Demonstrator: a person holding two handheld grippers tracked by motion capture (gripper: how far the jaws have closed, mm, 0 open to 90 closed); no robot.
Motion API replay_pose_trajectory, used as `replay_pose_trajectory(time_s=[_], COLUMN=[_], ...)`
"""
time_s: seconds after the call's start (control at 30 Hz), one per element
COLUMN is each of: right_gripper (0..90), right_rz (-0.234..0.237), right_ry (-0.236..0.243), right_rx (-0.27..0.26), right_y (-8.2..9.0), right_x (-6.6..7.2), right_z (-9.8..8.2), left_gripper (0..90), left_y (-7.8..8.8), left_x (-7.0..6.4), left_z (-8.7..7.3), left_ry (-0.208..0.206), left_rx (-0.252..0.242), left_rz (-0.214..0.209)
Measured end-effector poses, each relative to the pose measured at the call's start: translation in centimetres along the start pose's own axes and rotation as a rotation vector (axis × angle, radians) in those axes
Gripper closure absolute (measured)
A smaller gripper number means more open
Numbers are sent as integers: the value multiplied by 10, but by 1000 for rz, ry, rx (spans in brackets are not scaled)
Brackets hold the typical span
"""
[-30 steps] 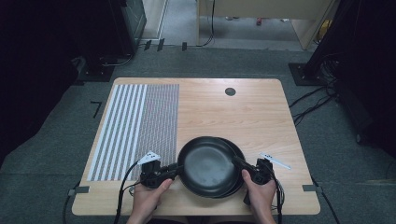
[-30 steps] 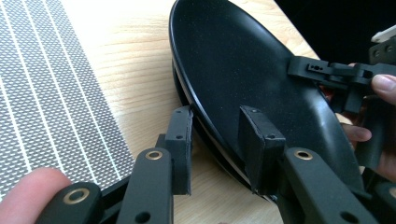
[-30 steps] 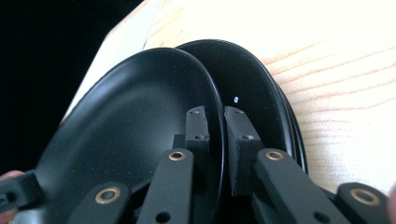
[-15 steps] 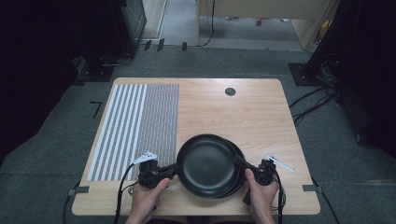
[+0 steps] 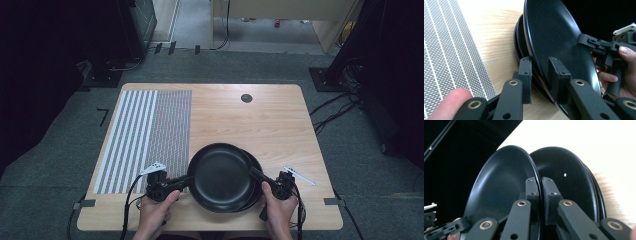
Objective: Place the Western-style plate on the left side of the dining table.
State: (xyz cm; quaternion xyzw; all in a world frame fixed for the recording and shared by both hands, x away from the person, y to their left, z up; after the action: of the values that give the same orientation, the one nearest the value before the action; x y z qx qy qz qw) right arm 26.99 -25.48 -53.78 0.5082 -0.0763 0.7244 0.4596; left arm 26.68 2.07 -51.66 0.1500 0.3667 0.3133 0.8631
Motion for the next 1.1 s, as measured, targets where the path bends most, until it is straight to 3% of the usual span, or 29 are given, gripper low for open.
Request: replay_pose_trajectory(time_s=[0.67,0.93,1.1], right_gripper=[845,844,843], right_rz=[22,32,48], right_ry=[33,60,83], right_rx=[18,38,58], right_y=[-9,-24,-41], right_x=[28,49,68], right_z=[6,8,10], left_gripper=[760,781,787], left_y=[14,32,48], left_x=[6,19,31], left_z=[11,22,31], left_ry=[25,65,91], left_rx=[-28,-75,-110], left_rz=[7,25,39])
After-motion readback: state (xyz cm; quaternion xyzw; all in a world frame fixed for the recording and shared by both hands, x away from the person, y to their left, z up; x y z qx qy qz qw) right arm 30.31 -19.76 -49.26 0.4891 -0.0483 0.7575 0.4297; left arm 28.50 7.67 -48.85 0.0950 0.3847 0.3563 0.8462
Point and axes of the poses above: each handheld gripper's, and its own axes: y roughly backward along the jaws, z roughly out of its top, x roughly to its left, the point moved 7 cm from there along -y, roughly forward along the jaws, and after that the axes turned 4 degrees about -y, right-handed, at the moved point
